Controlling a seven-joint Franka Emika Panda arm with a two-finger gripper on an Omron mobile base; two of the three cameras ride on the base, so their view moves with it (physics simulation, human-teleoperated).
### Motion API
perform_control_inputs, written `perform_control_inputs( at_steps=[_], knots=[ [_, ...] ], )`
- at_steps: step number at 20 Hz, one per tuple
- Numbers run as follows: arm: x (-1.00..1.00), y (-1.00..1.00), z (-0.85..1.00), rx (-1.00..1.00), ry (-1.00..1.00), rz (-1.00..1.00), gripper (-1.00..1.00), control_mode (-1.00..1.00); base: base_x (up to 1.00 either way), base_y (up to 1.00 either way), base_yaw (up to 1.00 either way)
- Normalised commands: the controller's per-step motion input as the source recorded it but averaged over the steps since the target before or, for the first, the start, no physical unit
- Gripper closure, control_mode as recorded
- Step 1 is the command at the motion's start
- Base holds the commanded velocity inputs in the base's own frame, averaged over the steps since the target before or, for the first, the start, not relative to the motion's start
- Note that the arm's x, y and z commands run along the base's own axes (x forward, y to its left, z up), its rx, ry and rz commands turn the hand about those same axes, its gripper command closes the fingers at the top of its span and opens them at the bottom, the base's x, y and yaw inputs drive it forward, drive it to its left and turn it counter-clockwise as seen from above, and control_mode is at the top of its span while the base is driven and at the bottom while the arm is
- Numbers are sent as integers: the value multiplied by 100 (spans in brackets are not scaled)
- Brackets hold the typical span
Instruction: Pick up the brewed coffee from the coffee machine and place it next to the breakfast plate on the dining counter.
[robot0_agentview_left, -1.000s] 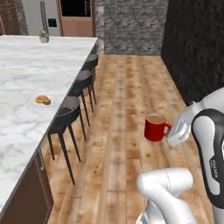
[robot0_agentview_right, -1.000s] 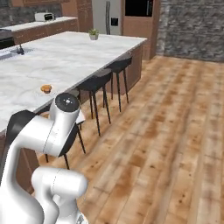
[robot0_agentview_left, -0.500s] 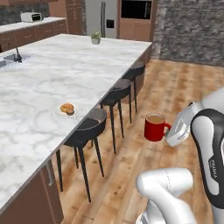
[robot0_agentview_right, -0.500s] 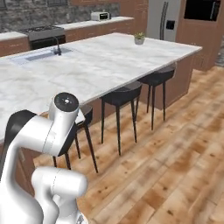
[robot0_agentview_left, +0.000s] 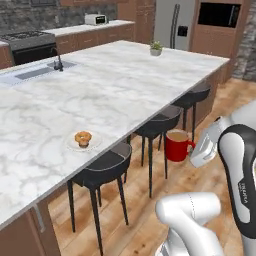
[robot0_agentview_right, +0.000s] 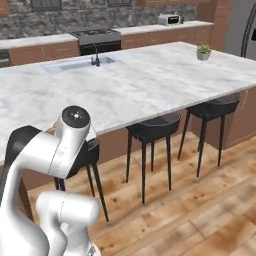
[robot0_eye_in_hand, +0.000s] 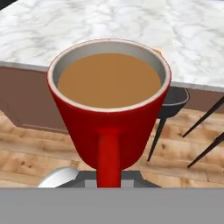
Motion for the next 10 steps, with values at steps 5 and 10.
perform_control_inputs(
  at_steps=[5, 10],
  knots=[
    [0, 0, 0, 0, 0, 0, 100, 100, 100, -31, 51],
    [0, 0, 0, 0, 0, 0, 100, 100, 100, -9, 53]
  ],
)
